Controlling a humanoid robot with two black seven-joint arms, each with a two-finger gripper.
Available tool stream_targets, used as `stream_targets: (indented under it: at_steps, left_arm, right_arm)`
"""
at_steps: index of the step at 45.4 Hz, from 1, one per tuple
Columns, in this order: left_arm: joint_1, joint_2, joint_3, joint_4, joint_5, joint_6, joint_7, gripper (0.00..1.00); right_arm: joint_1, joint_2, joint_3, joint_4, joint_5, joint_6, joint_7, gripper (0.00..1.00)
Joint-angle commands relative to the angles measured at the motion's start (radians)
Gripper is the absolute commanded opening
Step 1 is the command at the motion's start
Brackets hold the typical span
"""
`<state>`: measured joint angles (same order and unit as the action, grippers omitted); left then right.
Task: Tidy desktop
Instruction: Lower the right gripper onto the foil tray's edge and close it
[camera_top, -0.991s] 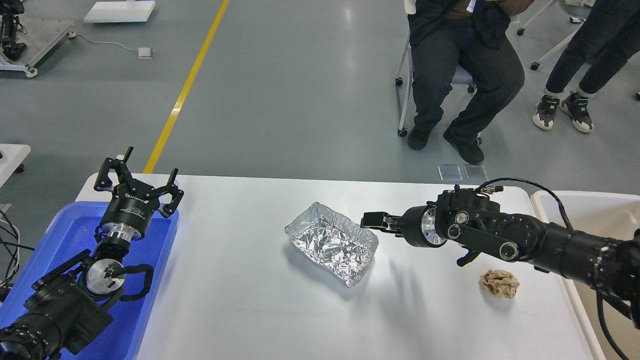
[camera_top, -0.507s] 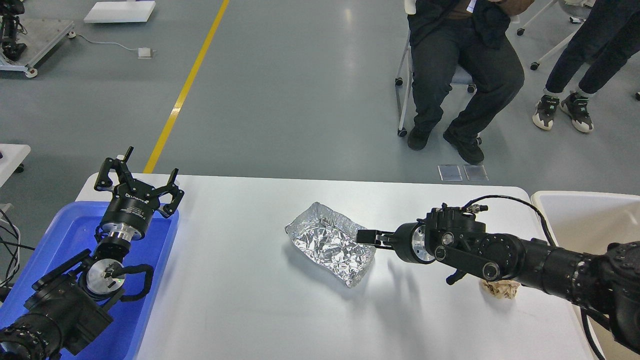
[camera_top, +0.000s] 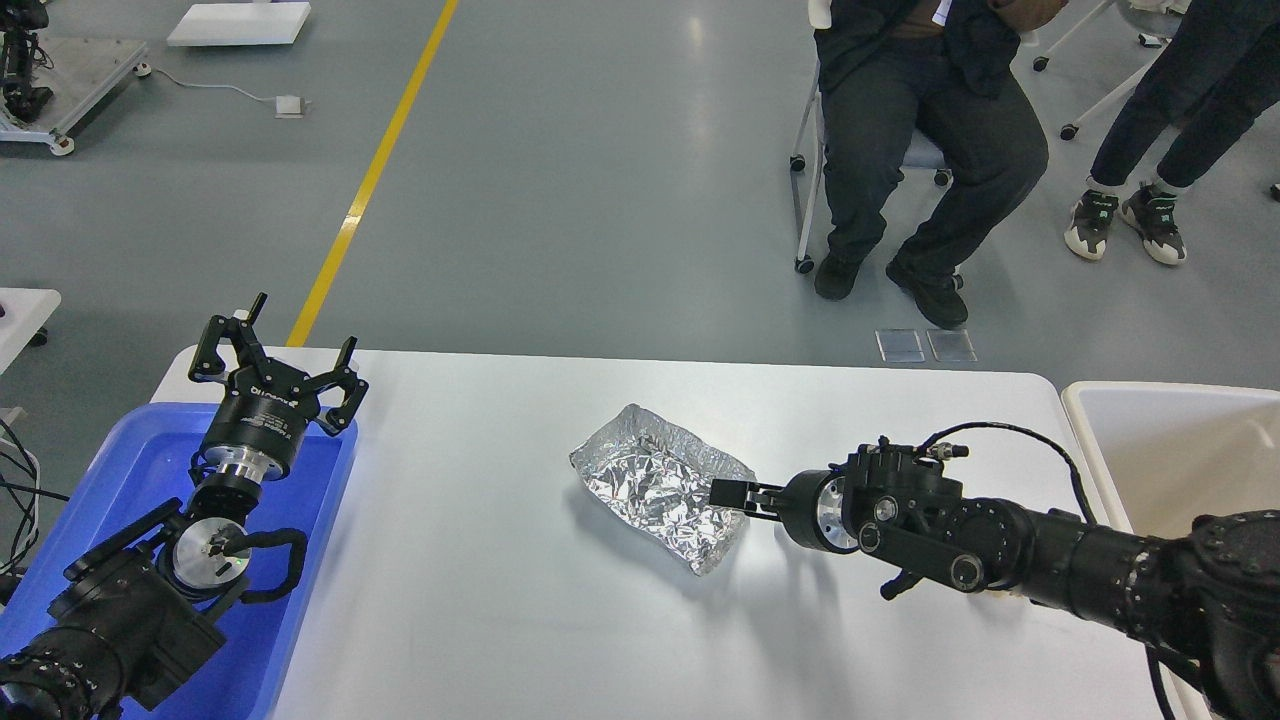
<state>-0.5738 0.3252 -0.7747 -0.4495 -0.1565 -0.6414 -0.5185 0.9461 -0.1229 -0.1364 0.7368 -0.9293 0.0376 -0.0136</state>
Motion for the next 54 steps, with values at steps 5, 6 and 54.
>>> stream_targets:
  at_steps: [5,6,54]
  left_arm:
    - [0.0,0.0,0.0,0.0,0.0,0.0,0.0,1.0]
    - [-0.001,0.0,0.0,0.0,0.0,0.0,0.0,1.0]
    - [-0.001,0.0,0.0,0.0,0.0,0.002,-0.002,1.0]
  right_arm:
    - [-0.036,0.029,0.015,-0.002,0.01,-0.054,0.027,0.99]
    - [-0.039,0.032,0.015,-0.002,0.012,-0.056,0.033,0.99]
    - [-0.076,0.04,-0.054,-0.028,0.003,-0.087,0.083,0.0]
